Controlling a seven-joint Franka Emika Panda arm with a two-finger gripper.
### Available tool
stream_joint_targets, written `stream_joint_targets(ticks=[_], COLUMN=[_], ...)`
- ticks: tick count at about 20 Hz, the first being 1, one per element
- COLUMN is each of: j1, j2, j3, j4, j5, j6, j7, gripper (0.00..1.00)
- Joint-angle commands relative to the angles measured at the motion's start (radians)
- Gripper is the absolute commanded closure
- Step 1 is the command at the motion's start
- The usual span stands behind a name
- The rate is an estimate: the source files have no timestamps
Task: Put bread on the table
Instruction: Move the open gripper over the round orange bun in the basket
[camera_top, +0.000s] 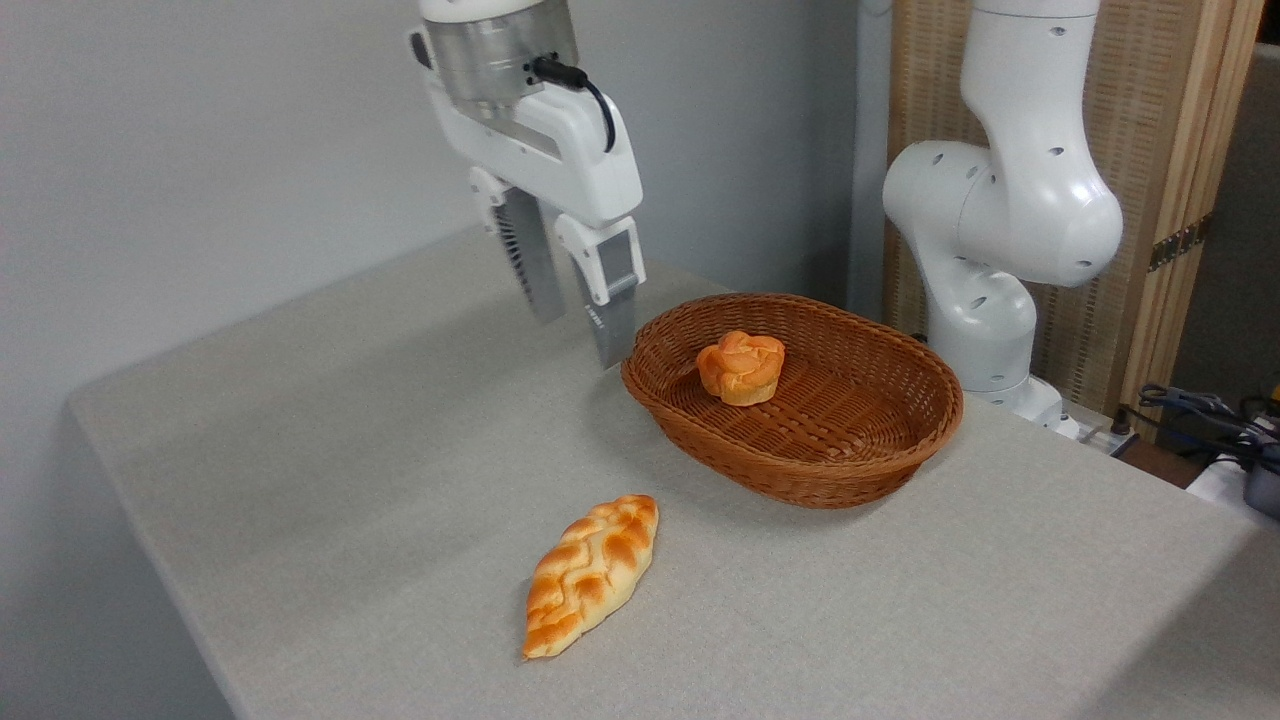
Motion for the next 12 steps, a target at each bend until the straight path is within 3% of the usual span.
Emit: stream_joint_targets(ticks=[1,3,7,12], j1=[-0.078,-0.142,-0.222,-0.261], j2=[-0.179,-0.213,-0.269,-0.319], j3=[0.013,0.016,0.018,0.018], j4=[-0.24,-0.309,-0.42,-0.547], j5=[-0.008,-0.006,-0.006,-0.006], j6=[0.006,0.007,0.007,-0.008], j7=[0.001,0.001,0.002,-0.001], gripper=[0.0,0.0,0.0,0.0])
